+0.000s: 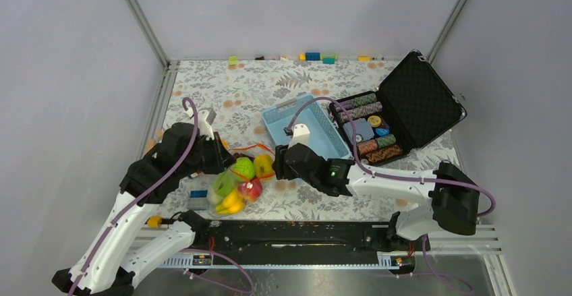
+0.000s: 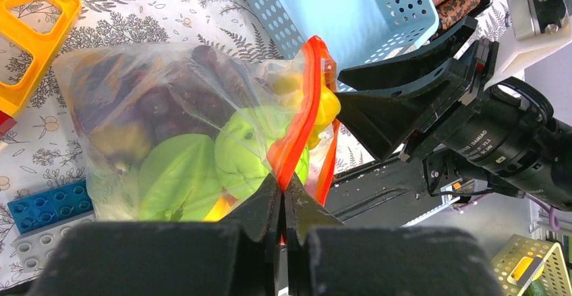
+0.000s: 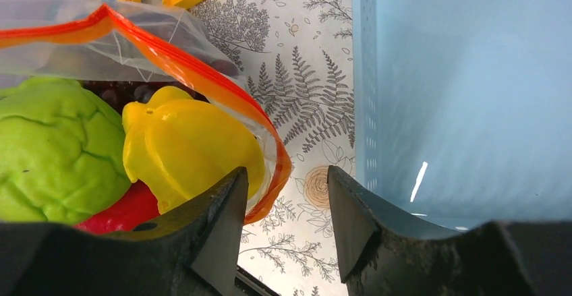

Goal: Place the food in the zip-top bag and seal the zipper
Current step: Adjust the zipper food storage bag at the center of the board.

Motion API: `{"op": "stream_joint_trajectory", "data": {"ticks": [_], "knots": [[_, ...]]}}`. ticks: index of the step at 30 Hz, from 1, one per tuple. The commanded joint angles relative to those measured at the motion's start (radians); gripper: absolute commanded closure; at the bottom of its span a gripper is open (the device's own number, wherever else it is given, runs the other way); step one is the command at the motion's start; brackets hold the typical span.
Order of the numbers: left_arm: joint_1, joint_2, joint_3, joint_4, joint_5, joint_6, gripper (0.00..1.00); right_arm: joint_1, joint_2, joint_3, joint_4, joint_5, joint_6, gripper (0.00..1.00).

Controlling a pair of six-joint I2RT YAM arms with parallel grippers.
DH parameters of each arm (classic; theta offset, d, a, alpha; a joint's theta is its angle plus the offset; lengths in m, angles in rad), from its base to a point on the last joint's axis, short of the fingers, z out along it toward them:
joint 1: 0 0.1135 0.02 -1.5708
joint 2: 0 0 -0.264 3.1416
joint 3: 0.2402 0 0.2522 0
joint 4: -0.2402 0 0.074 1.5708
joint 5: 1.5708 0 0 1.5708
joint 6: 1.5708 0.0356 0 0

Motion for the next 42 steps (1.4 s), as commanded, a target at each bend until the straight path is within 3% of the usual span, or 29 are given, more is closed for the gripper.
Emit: {"op": "stream_joint_trajectory", "data": {"ticks": [1,19,22,29,31,42], "knots": [[0.004,-0.018,0.013,0.087,0.018,-0.010,1.00,-0.032,-0.008,-0.014,0.062,-0.061,0.038,0.47],[0.003,-0.014,-0.002,0.106,0.048,-0.012,1.00,-0.101,0.030,-0.040,0.193,-0.249,0.144,0.62],[0.004,-0.010,-0.003,0.107,0.050,-0.013,1.00,-0.101,0.031,-0.034,0.213,-0.257,0.140,0.74],[0.003,-0.006,0.004,0.106,0.052,-0.022,1.00,-0.101,0.016,-0.027,0.188,-0.236,0.100,0.89],[0.004,-0.009,0.006,0.107,0.049,-0.023,1.00,-0.101,0.014,-0.027,0.172,-0.228,0.084,1.00],[0.003,0.007,-0.012,0.143,0.072,-0.035,1.00,-0.096,-0.155,0.024,0.039,-0.303,-0.111,1.00]]}}
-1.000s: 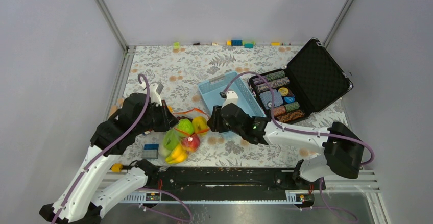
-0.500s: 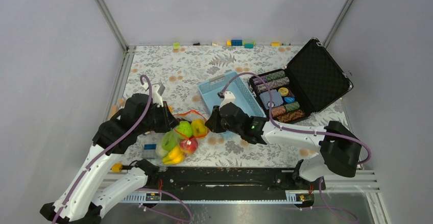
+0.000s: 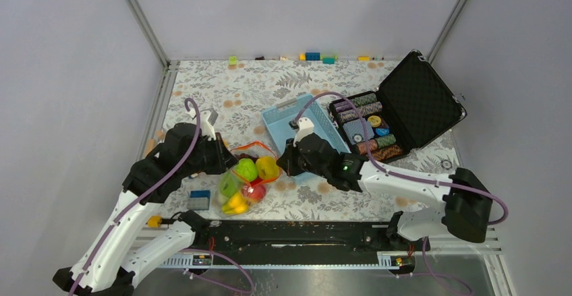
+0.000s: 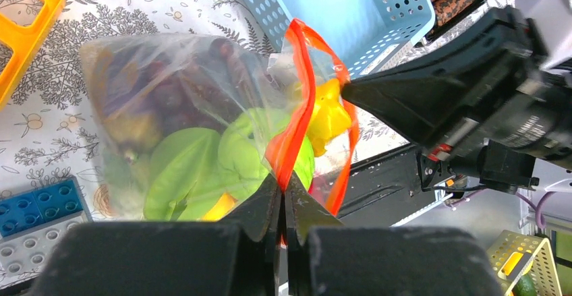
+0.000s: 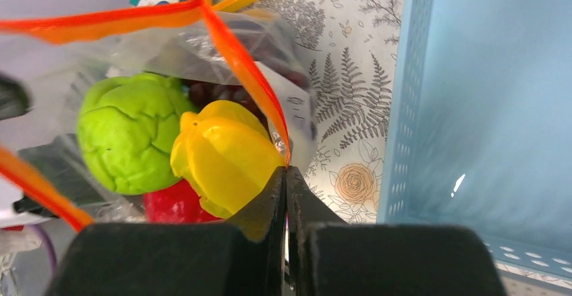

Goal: Place the food in the zip-top bag and seal the zipper
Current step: Adjust the zipper food storage bag at the center of the board.

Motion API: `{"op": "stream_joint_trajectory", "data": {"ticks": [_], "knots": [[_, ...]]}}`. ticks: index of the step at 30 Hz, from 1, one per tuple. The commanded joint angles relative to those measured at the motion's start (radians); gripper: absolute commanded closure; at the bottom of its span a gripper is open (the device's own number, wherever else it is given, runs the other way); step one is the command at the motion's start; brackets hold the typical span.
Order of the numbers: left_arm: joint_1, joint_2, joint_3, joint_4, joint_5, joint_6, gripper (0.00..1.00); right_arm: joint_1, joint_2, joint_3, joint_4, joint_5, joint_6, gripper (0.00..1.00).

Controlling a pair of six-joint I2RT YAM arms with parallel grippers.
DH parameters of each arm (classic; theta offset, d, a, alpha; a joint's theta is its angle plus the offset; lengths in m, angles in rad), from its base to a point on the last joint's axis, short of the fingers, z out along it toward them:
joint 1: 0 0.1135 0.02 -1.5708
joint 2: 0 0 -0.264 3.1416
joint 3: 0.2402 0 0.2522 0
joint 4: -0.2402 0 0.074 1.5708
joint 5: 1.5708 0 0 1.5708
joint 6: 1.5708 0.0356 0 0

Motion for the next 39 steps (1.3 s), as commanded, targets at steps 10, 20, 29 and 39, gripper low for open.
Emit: {"op": "stream_joint_trajectory", "data": {"ticks": [10,20,29,39], "knots": [[0.004,0.041,-0.016,0.171,0.076,-0.013,0.93,0.025,-0.101,0.202,-0.164,-0.089,-0.130,1.00],[0.003,0.013,-0.016,0.191,0.062,-0.019,0.69,0.044,-0.050,0.360,-0.272,0.020,-0.113,1.00],[0.004,-0.033,0.017,0.078,0.007,-0.003,0.02,0.043,-0.009,0.424,-0.390,0.153,-0.068,1.00],[0.000,-0.136,-0.019,0.079,0.192,0.027,0.01,0.043,0.043,0.492,-0.505,0.282,-0.026,1.00]]}}
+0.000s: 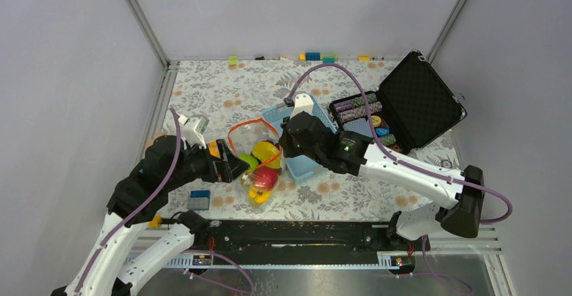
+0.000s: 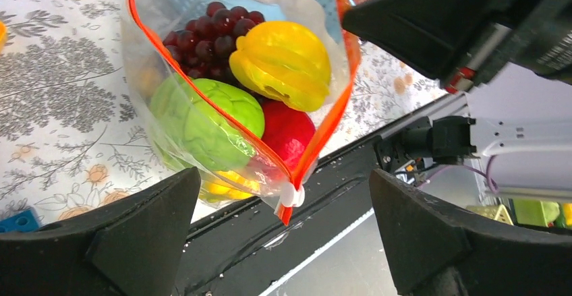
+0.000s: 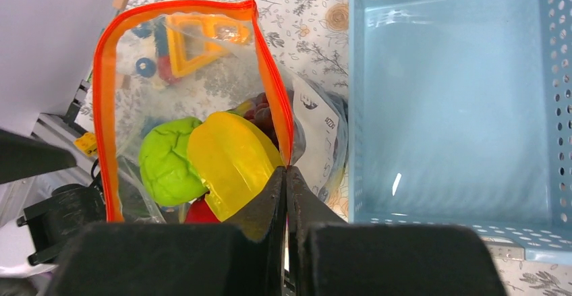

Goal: Place the food in the zip-top bag and seal the zipper
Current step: Adjust the zipper food storage bag at the center of the board.

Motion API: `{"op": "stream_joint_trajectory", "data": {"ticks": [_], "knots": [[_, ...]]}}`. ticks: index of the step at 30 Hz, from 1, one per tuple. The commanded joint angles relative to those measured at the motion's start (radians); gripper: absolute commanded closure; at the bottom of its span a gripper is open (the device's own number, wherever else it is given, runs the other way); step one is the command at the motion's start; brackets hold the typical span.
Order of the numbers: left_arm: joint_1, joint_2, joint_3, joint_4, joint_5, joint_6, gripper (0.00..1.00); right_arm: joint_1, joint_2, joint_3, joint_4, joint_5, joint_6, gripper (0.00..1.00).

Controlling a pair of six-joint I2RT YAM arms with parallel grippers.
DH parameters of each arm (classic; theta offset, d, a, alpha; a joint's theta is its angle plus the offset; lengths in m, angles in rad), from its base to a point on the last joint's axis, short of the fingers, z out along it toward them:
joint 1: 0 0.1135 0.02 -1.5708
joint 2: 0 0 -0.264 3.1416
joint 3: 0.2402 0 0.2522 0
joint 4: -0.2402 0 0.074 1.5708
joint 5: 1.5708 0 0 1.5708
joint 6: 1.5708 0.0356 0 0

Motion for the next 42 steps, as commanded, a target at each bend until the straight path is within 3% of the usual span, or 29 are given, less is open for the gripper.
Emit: {"op": "stream_joint_trajectory", "data": {"ticks": [1,5,9,13,18,23,26,29,30,35,38,42], "knots": [[-0.005,-0.008,-0.001,0.025,0.120,0.039,0.01,0.009,0.015,0.054,-0.033,0.066,0.045,1.00],[-0.053,0.040,-0.027,0.051,0.178,0.051,0.01,0.009,0.020,0.058,-0.059,0.078,0.060,1.00],[-0.189,0.080,-0.008,0.036,0.056,0.061,0.04,0.009,0.020,0.059,-0.073,0.078,0.070,1.00],[-0.326,0.142,0.016,0.013,-0.072,0.057,0.14,0.009,0.020,0.060,-0.079,0.072,0.072,1.00],[-0.460,0.280,0.072,-0.087,-0.329,0.019,0.35,0.009,0.015,0.054,-0.079,0.060,0.068,1.00],[-0.500,0.347,0.109,-0.094,-0.437,-0.004,0.54,0.009,0.013,0.043,-0.079,0.047,0.060,1.00],[-0.505,0.358,0.130,-0.095,-0.456,0.001,0.72,0.008,0.012,0.041,-0.079,0.045,0.048,1.00],[-0.506,0.357,0.137,-0.106,-0.451,0.020,0.96,-0.003,0.010,0.040,-0.070,0.036,0.003,1.00],[-0.506,0.353,0.137,-0.116,-0.442,0.044,1.00,-0.013,0.006,0.036,-0.054,0.011,-0.035,0.96],[-0.513,0.287,0.103,-0.133,-0.360,0.150,1.00,-0.095,-0.027,0.047,-0.022,-0.314,-0.341,0.63],[-0.514,0.249,0.096,-0.129,-0.355,0.184,1.00,-0.118,-0.020,0.061,0.014,-0.315,-0.466,0.40],[-0.514,0.237,0.108,-0.124,-0.347,0.225,1.00,-0.128,0.064,0.136,0.010,-0.283,-0.545,0.33]]}}
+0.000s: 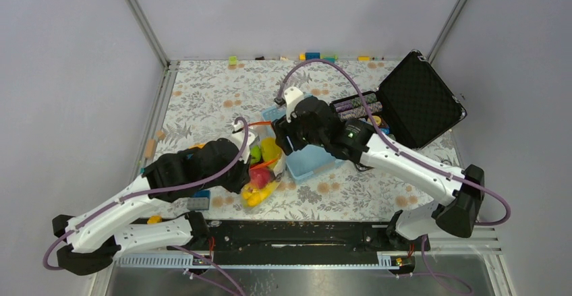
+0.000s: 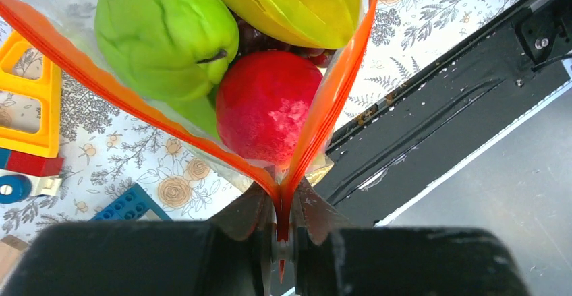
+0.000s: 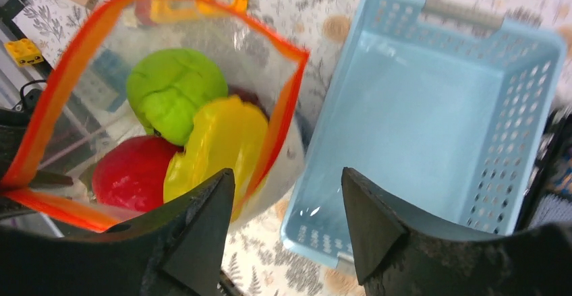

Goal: Place the food in the zip-top bag and seal the zipper
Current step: Adjust the zipper food storage bag at the center of the board.

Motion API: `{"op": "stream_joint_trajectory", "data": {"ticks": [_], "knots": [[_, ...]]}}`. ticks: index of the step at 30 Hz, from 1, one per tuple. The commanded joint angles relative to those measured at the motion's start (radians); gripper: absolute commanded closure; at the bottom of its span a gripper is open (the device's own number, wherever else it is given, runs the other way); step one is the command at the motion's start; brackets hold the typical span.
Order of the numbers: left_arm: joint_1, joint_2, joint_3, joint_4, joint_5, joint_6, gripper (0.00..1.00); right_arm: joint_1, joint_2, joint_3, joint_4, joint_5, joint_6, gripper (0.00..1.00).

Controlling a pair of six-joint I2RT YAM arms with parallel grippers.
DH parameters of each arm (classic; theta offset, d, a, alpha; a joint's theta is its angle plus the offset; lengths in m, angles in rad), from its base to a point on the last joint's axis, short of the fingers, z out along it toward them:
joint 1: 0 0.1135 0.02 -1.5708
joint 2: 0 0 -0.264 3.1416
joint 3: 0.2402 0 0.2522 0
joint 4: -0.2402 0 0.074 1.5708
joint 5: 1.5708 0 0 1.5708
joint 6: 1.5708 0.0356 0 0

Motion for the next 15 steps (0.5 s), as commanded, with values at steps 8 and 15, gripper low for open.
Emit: {"op": "stream_joint_trajectory", "data": {"ticks": [8,15], "knots": [[-0.005,-0.023,0.032,0.034,0.004,0.116,1.00,-0.014,0.272,0.327,-0.111,-0.047,-0.203,0.29],[-0.004,-0.046,0.021,0.043,-0.005,0.112,1.00,-0.016,0.299,0.316,-0.145,0.056,-0.184,0.37]]}}
